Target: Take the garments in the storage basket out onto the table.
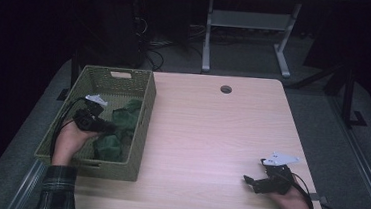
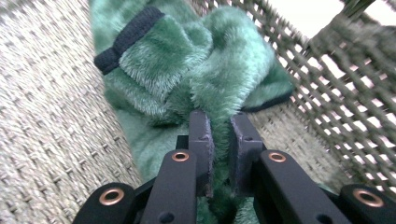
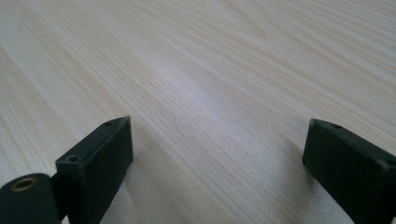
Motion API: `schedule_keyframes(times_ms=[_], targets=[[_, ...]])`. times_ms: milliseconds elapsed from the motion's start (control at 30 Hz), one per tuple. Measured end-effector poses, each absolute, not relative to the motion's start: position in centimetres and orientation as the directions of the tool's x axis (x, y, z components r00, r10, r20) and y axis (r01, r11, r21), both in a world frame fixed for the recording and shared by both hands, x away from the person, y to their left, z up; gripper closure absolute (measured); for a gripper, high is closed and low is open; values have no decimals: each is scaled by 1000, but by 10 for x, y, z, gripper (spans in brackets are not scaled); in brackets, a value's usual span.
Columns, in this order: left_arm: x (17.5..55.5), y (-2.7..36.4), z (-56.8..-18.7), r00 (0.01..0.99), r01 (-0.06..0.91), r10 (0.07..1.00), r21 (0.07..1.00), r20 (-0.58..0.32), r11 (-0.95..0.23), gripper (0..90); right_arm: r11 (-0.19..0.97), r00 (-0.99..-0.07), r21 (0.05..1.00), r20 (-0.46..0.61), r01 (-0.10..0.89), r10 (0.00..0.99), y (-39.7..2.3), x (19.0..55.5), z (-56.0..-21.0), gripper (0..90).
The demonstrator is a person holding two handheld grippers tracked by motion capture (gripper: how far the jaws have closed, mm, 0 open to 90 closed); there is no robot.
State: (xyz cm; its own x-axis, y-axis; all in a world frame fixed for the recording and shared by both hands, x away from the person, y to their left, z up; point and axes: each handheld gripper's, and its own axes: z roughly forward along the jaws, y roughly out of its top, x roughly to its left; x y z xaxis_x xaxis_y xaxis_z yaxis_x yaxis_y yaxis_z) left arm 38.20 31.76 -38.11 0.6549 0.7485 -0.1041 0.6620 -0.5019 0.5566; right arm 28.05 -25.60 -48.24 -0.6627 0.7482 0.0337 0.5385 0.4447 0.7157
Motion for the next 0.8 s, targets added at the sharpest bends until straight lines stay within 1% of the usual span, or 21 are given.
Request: schedule_keyframes(times_ms=[333,567,667,800], targets=[[373,325,-361,639,649,756,627,-141,-431,815,446,-663,716,33,538,748,-256,281,-482,82],[367,329,-346,630,635,762,663,-150,-395,819,444,-663,716,34,538,748,-256,281,-482,82],[365,331,-336,627,632,760,683,-172,-366,823,444,-662,716,34,539,748,-256,280,-482,82],[361,333,-320,623,614,761,715,-179,-335,826,444,-662,716,34,538,748,-256,280,-482,82]])
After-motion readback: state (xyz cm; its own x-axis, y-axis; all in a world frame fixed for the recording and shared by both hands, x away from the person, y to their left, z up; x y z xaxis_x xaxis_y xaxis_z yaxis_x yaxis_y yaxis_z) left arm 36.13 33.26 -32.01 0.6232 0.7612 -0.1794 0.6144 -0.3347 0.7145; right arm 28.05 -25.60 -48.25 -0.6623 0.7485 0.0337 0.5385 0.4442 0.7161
